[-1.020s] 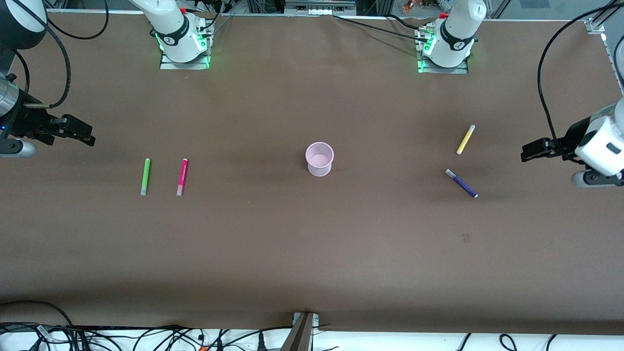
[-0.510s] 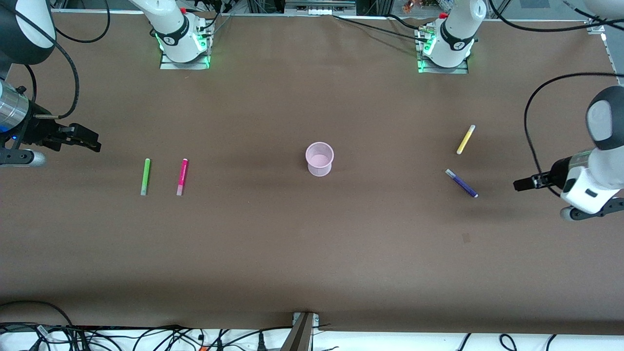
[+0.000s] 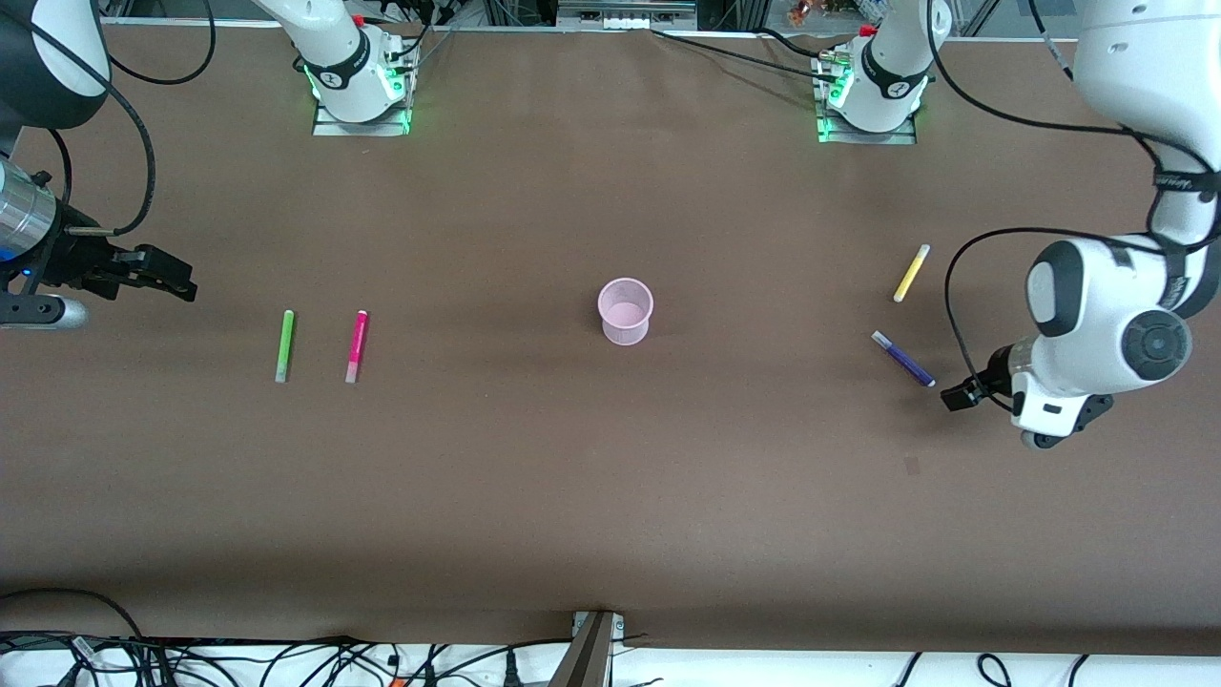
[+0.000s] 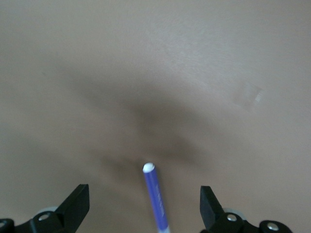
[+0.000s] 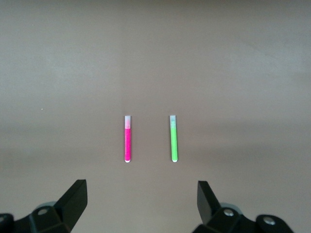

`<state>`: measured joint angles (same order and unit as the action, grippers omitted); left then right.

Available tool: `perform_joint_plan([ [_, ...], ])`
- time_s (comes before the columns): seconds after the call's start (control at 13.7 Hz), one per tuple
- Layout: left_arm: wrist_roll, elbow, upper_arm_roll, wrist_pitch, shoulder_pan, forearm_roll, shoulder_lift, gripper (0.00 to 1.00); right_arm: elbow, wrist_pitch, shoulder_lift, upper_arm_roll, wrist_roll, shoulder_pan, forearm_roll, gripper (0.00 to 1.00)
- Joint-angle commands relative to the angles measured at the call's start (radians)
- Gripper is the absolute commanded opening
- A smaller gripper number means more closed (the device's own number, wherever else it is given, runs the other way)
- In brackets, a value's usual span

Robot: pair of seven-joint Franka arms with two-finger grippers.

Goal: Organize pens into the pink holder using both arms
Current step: 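Move the left gripper down over the blue pen, then close the left gripper on the blue pen and lift it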

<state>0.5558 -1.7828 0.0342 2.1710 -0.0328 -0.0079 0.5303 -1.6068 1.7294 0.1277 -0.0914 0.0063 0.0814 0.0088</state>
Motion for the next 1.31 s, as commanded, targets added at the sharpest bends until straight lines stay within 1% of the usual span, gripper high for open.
perform_joint_plan([
  [0.0,0.104,-0.012,-0.002,0.079,0.031,0.0,0.057,1.0,0.022,0.001,0.018,0.002,0.014,-0.002,-0.003,1.0],
  [0.22,0.118,-0.035,-0.002,0.087,0.04,0.0,0.068,1.0,0.022,0.001,0.018,0.004,0.014,0.0,-0.003,1.0],
  [0.29,0.118,-0.053,-0.002,0.108,0.042,0.002,0.068,1.0,0.022,-0.001,0.017,0.002,0.014,-0.002,-0.004,1.0],
  [0.36,0.118,-0.076,-0.002,0.131,0.044,0.002,0.065,0.94,0.024,-0.002,0.014,0.002,0.014,-0.003,-0.004,1.0],
  [0.58,0.113,-0.086,-0.002,0.139,0.044,0.002,0.06,0.77,0.03,0.001,0.018,0.002,0.015,-0.003,-0.003,1.0],
  [0.8,0.101,-0.101,-0.002,0.138,0.04,0.003,0.056,0.75,0.03,0.001,0.018,0.002,0.015,-0.002,-0.003,1.0],
  [0.87,0.101,-0.105,-0.002,0.138,0.04,0.005,0.054,0.71,0.03,0.001,0.018,0.002,0.014,-0.002,-0.003,1.0],
  [1.02,0.096,-0.11,-0.002,0.138,0.04,0.016,0.054,0.57,0.03,0.001,0.018,0.002,0.014,-0.002,-0.003,1.0],
  [1.09,0.095,-0.115,-0.002,0.139,0.039,0.017,0.054,0.47,0.03,0.001,0.018,0.002,0.014,-0.002,-0.003,1.0],
  [1.17,0.093,-0.113,-0.002,0.139,0.039,0.017,0.054,0.35,0.03,0.001,0.02,0.002,0.014,-0.002,-0.003,1.0],
  [1.24,0.089,-0.113,-0.002,0.138,0.04,0.017,0.054,0.19,0.03,0.001,0.02,0.002,0.014,0.0,-0.003,1.0],
])
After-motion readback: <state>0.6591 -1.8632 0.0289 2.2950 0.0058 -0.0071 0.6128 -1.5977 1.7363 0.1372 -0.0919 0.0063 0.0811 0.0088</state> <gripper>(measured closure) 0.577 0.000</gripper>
